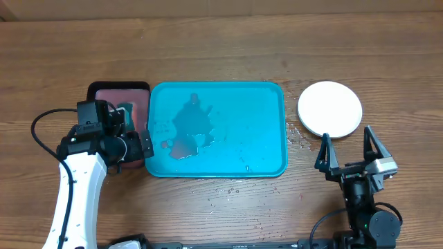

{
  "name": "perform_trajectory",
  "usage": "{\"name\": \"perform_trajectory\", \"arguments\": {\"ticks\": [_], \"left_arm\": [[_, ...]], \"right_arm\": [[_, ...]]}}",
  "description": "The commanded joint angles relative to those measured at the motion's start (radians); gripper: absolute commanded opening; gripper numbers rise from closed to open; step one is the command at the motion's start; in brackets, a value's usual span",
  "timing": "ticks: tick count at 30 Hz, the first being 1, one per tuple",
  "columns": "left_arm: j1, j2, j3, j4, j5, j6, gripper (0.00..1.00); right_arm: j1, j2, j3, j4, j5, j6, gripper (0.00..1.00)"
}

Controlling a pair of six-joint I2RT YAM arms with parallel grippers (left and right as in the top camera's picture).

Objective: Clean dirty plates on tray and stack at the side

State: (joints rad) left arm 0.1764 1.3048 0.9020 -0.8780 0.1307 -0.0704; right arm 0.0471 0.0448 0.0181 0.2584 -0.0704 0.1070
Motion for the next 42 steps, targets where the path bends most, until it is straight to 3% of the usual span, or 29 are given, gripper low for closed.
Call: {"name": "perform_trajectory", "arguments": {"ticks": [1,8,42], "left_arm": [[-0.007,0.004,-0.008,0.0,-0.007,0.022,1.0],[-0.006,0.004,-0.008,0.0,-0.007,0.022,1.0],[-0.007,0.004,-0.008,0.0,-0.007,0.022,1.0]], "right_arm": [[-0.009,-0.043,-0.01,-0.046,0.017,-0.008,1.0],[-0.011,-0.042,-0.01,-0.34,-0.004,-0.006,1.0],[-0.009,-0.042,-0.01,-0.336,-0.002,-0.003,1.0]]}}
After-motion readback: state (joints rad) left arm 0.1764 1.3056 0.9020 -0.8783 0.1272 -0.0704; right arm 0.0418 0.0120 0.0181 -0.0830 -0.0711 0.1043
